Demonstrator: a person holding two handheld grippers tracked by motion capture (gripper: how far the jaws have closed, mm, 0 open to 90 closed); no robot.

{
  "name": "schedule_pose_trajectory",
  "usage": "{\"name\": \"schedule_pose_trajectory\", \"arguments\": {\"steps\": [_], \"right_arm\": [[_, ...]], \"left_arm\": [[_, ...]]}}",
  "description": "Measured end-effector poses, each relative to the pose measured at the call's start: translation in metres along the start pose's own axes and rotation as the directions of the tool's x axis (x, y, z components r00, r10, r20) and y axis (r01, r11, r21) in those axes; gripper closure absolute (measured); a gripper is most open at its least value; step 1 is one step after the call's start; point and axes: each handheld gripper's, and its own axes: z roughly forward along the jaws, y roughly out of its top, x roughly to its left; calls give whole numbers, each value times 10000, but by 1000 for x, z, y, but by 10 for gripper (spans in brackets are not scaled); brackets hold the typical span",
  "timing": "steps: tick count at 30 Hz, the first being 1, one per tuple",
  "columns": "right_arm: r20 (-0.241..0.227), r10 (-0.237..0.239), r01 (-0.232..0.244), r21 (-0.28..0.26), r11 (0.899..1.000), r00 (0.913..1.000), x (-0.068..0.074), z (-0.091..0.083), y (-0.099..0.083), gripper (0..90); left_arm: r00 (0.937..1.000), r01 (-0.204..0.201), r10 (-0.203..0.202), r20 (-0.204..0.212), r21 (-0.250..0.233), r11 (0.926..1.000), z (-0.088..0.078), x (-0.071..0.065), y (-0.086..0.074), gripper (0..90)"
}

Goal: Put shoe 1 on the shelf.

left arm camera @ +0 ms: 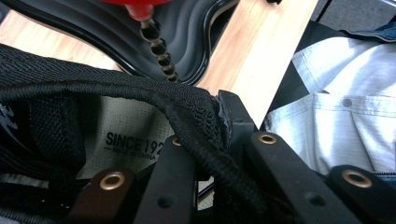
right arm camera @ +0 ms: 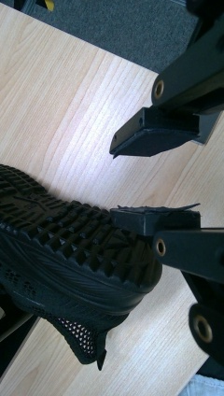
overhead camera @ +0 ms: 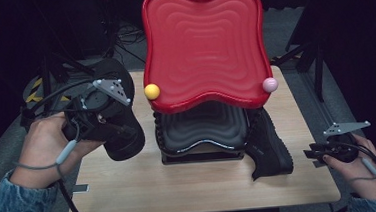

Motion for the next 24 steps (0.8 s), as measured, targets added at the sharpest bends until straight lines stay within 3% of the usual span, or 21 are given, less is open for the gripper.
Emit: {"name": "schedule_pose_trajectory", "arguments": {"steps": [24], "right_arm": [[-139, -130, 128, -137, 9998, 9998, 1, -3, 4, 637]], "left_arm": [[9946, -488, 489, -914, 28, 9988, -43, -19, 28, 849]]}}
